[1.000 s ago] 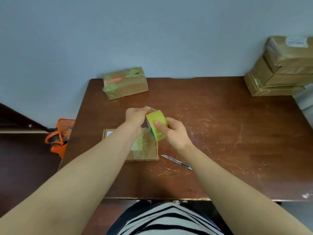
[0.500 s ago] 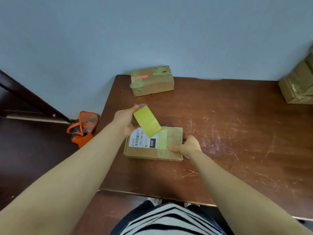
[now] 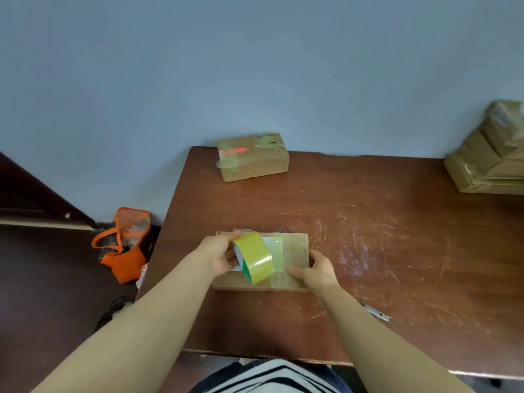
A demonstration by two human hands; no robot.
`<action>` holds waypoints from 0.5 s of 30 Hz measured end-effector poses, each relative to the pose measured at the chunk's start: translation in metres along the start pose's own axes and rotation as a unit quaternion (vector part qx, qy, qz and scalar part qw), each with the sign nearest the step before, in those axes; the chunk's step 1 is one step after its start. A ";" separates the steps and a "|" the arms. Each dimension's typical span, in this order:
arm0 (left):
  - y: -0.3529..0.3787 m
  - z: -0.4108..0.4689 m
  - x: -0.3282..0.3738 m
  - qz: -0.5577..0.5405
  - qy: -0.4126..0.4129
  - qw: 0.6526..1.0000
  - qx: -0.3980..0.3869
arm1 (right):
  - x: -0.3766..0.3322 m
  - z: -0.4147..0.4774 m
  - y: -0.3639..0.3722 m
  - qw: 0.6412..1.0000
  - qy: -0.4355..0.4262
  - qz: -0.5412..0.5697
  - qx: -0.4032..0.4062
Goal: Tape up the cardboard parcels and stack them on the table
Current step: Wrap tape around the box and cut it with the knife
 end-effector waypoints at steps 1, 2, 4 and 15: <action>0.002 0.001 0.001 0.000 0.002 1.000 -0.009 | -0.001 -0.002 -0.001 1.000 -0.011 0.005 0.011; 0.004 0.000 0.002 0.003 0.005 1.000 -0.019 | -0.003 -0.003 -0.001 1.000 -0.019 0.013 0.016; 0.006 -0.003 0.006 0.012 0.008 0.999 -0.030 | -0.009 -0.003 0.000 0.999 -0.029 0.033 0.018; 0.024 -0.025 0.019 0.046 0.037 0.997 -0.051 | -0.016 0.003 0.004 0.999 -0.028 0.034 -0.019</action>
Point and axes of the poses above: each hand's wrist, its own z-axis towards the middle knuckle, its own y-axis out of the palm, x = y × z, the point moved 9 cm from there along z, towards the middle knuckle, and after that the axes turned 14 degrees about -y, right-handed, at the moved point
